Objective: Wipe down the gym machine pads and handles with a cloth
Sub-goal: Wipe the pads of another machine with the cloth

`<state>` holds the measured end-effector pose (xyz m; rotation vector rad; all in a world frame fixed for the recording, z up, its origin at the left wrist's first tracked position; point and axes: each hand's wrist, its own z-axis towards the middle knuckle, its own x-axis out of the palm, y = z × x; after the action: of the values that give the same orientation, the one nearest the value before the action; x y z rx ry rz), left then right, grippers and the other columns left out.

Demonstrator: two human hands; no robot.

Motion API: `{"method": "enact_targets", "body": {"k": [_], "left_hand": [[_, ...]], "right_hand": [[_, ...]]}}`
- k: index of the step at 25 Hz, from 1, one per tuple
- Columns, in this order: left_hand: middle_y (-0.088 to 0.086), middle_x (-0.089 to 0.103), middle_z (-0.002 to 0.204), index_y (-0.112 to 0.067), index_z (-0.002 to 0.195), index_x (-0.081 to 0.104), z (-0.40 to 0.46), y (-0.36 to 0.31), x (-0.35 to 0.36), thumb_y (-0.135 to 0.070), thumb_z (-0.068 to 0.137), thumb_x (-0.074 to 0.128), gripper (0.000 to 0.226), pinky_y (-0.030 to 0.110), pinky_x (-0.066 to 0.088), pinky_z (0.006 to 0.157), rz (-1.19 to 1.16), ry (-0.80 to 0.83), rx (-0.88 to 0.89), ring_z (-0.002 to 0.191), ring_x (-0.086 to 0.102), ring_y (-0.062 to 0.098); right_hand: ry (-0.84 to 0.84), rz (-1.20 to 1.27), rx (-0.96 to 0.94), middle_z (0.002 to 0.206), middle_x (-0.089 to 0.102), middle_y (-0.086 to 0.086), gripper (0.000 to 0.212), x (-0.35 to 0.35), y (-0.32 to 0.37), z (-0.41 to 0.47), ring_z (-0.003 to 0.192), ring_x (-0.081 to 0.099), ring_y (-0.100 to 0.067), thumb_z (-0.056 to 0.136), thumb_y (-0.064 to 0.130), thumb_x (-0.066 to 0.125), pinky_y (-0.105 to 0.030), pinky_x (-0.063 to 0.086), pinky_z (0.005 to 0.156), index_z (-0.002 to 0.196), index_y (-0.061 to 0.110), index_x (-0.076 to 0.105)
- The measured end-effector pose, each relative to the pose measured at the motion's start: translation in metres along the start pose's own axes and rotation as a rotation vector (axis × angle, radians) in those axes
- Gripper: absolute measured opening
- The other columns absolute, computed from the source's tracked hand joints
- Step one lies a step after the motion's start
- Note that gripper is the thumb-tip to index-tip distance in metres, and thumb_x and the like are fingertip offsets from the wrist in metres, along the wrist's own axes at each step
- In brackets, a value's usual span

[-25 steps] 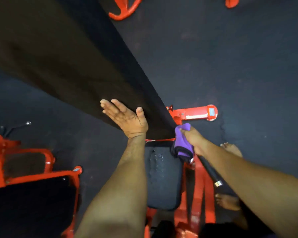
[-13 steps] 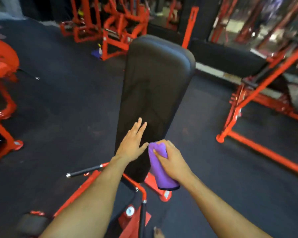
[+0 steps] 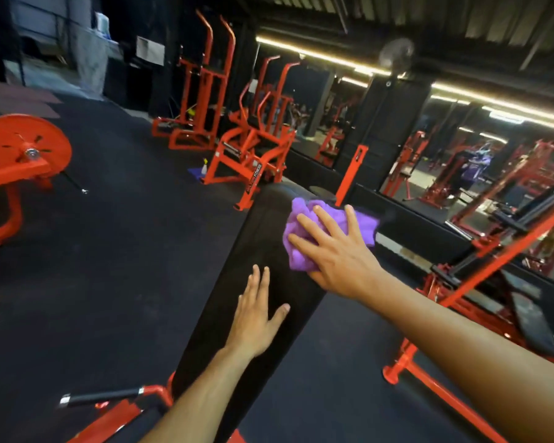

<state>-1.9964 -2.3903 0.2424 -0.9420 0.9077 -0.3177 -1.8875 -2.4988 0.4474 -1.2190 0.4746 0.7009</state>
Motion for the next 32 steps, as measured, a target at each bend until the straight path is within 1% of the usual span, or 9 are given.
{"method": "enact_targets", "body": {"k": [2,4,6,11,17,19,22,26,32], "left_hand": [[-0.019,-0.045,0.158,-0.039,0.157,-0.025,0.010,0.003,0.013,-0.061,0.103,0.043,0.090,0.062,0.003,0.125,0.003,0.083,-0.063,0.151,-0.032,0.008],[-0.024,-0.050,0.152,-0.042,0.151,-0.032,0.017,0.011,0.022,-0.066,0.101,0.036,0.088,0.063,-0.003,0.122,-0.003,0.108,-0.072,0.144,-0.043,0.003],[-0.025,-0.052,0.150,-0.041,0.150,-0.032,0.018,0.017,0.031,-0.072,0.097,0.028,0.087,0.060,-0.009,0.122,-0.015,0.091,-0.062,0.142,-0.044,0.001],[-0.020,-0.048,0.155,-0.039,0.152,-0.031,0.016,0.028,0.048,-0.081,0.090,0.012,0.087,0.056,-0.011,0.124,0.043,-0.021,-0.066,0.146,-0.040,0.005],[-0.015,-0.041,0.161,-0.036,0.156,-0.028,0.012,0.027,0.075,-0.082,0.089,-0.007,0.083,0.052,-0.014,0.125,-0.053,-0.212,-0.136,0.150,-0.035,0.009],[-0.014,-0.040,0.162,-0.035,0.157,-0.026,0.014,0.026,0.083,-0.081,0.089,-0.011,0.083,0.051,-0.016,0.125,-0.062,-0.260,-0.151,0.151,-0.034,0.009],[-0.014,-0.034,0.165,-0.032,0.160,-0.018,0.014,0.031,0.086,-0.080,0.092,-0.005,0.084,0.049,-0.016,0.124,-0.081,-0.309,-0.113,0.153,-0.030,0.009],[-0.017,-0.035,0.164,-0.034,0.160,-0.019,0.009,0.035,0.086,-0.081,0.092,-0.004,0.083,0.047,-0.014,0.126,-0.083,-0.286,-0.120,0.152,-0.030,0.006],[-0.027,-0.041,0.157,-0.044,0.154,-0.027,-0.018,0.061,0.098,-0.083,0.090,0.002,0.080,0.048,-0.011,0.127,-0.179,-0.179,-0.279,0.146,-0.036,-0.001]], "right_hand": [[0.112,-0.060,-0.046,0.157,0.040,-0.008,0.051,0.020,-0.008,0.001,0.148,0.026,-0.043,0.085,0.047,0.062,-0.079,0.018,0.107,0.133,0.032,0.059],[0.148,-0.060,-0.111,0.153,0.044,-0.007,0.043,0.024,-0.015,0.021,0.149,0.024,-0.043,0.080,0.044,0.065,-0.077,0.022,0.107,0.121,0.031,0.065],[0.206,-0.094,-0.159,0.148,0.048,-0.006,0.041,0.024,-0.015,0.062,0.148,0.026,-0.041,0.076,0.040,0.066,-0.074,0.028,0.106,0.115,0.029,0.068],[0.251,-0.155,-0.233,0.144,0.045,0.001,0.046,0.029,0.003,0.148,0.145,0.027,-0.033,0.085,0.037,0.056,-0.065,0.023,0.112,0.130,0.030,0.060],[0.270,-0.093,-0.657,0.147,0.053,0.000,0.054,-0.001,-0.053,0.014,0.143,0.037,-0.035,0.081,0.043,0.044,-0.061,0.019,0.119,0.130,0.031,0.064],[0.195,-0.083,-0.666,0.144,0.055,-0.001,0.052,0.002,-0.061,0.024,0.141,0.039,-0.033,0.083,0.045,0.044,-0.061,0.021,0.118,0.128,0.028,0.065],[0.228,-0.134,-0.558,0.131,0.057,0.000,0.046,0.023,-0.028,0.092,0.136,0.044,-0.030,0.079,0.042,0.045,-0.063,0.024,0.114,0.116,0.026,0.066],[0.250,-0.153,-0.376,0.131,0.054,0.000,0.037,0.037,0.002,0.166,0.134,0.042,-0.030,0.085,0.034,0.057,-0.055,0.029,0.109,0.121,0.026,0.060],[0.345,-0.090,-0.657,0.122,0.056,0.005,0.046,0.014,-0.026,0.056,0.126,0.046,-0.030,0.074,0.034,0.051,-0.050,0.035,0.108,0.119,0.034,0.063]]}}
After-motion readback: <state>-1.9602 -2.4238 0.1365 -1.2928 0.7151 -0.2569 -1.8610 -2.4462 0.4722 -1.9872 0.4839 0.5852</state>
